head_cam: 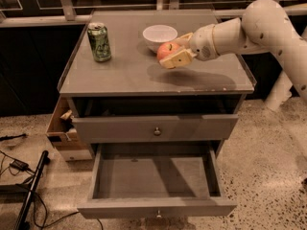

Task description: Pick apple from middle drawer and place on counter

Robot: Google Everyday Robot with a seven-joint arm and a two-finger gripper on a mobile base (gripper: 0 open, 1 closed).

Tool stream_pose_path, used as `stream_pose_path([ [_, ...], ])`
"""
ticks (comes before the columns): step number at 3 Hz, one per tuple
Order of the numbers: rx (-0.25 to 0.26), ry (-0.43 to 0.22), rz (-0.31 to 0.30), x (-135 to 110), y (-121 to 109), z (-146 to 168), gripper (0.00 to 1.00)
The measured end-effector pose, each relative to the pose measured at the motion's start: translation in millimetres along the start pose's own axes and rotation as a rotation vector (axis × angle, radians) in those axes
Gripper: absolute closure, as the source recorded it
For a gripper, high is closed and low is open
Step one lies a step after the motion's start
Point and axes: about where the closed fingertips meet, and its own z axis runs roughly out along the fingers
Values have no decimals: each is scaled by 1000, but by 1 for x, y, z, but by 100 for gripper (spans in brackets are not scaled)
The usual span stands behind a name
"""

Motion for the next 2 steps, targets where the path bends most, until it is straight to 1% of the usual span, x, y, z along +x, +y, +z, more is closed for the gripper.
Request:
stream_pose_path([
  [1, -7, 4, 62, 5, -12, 2, 100],
  [2, -20, 6, 124, 15, -16, 4, 100],
])
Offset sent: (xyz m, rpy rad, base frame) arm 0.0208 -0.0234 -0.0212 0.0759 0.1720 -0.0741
